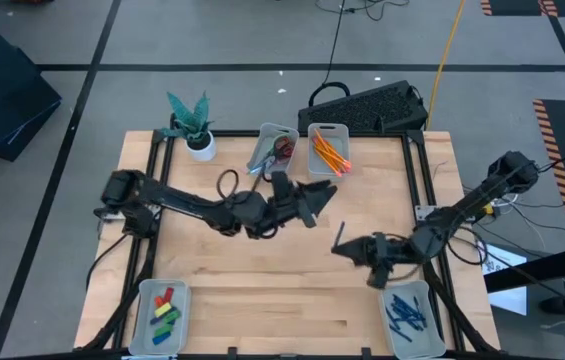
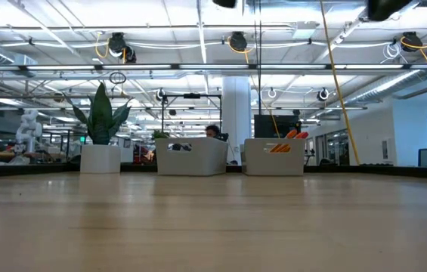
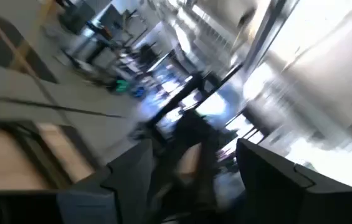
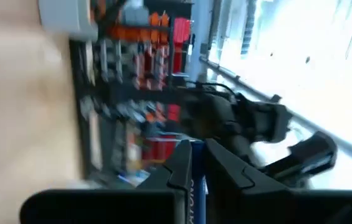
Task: Sort crayons/erasers/pens/pencils in bins
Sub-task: Put the blue crayon into the bottom right bin
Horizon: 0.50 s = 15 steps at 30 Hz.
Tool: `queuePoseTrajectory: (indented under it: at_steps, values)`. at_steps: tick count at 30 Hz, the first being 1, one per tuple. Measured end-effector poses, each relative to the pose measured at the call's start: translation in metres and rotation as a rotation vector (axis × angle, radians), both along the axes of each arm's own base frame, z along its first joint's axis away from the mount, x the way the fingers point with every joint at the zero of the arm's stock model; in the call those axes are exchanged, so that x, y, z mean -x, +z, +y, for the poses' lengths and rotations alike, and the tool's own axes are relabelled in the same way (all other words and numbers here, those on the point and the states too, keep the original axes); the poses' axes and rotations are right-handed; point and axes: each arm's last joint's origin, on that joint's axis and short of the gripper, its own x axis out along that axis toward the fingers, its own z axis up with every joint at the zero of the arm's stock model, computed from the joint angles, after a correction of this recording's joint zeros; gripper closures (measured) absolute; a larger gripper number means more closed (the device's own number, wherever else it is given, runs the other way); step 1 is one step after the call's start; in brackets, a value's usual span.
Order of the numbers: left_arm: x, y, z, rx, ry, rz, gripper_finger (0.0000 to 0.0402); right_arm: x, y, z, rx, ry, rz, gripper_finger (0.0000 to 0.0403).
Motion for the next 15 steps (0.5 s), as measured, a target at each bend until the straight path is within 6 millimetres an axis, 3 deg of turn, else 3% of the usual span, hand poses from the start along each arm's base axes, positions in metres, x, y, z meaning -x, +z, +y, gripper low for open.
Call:
queuePoseTrajectory:
  at_steps: [4,7,15]
  values:
    - [0.024,0.025,0.000,-0.169,0.079,0.182,0.0167,0.014,0.003,0.021,-0.376,0.059,0.027,0.0379]
    - [0.044,0.037,-0.005,-0.258,0.171,0.322,0.0167,0.017,0.006,0.034,-0.747,0.001,0.051,0.0379]
    - [0.079,0.039,-0.027,-0.416,0.306,0.615,0.0167,0.010,0.021,0.070,-1.424,-0.204,0.280,0.0380]
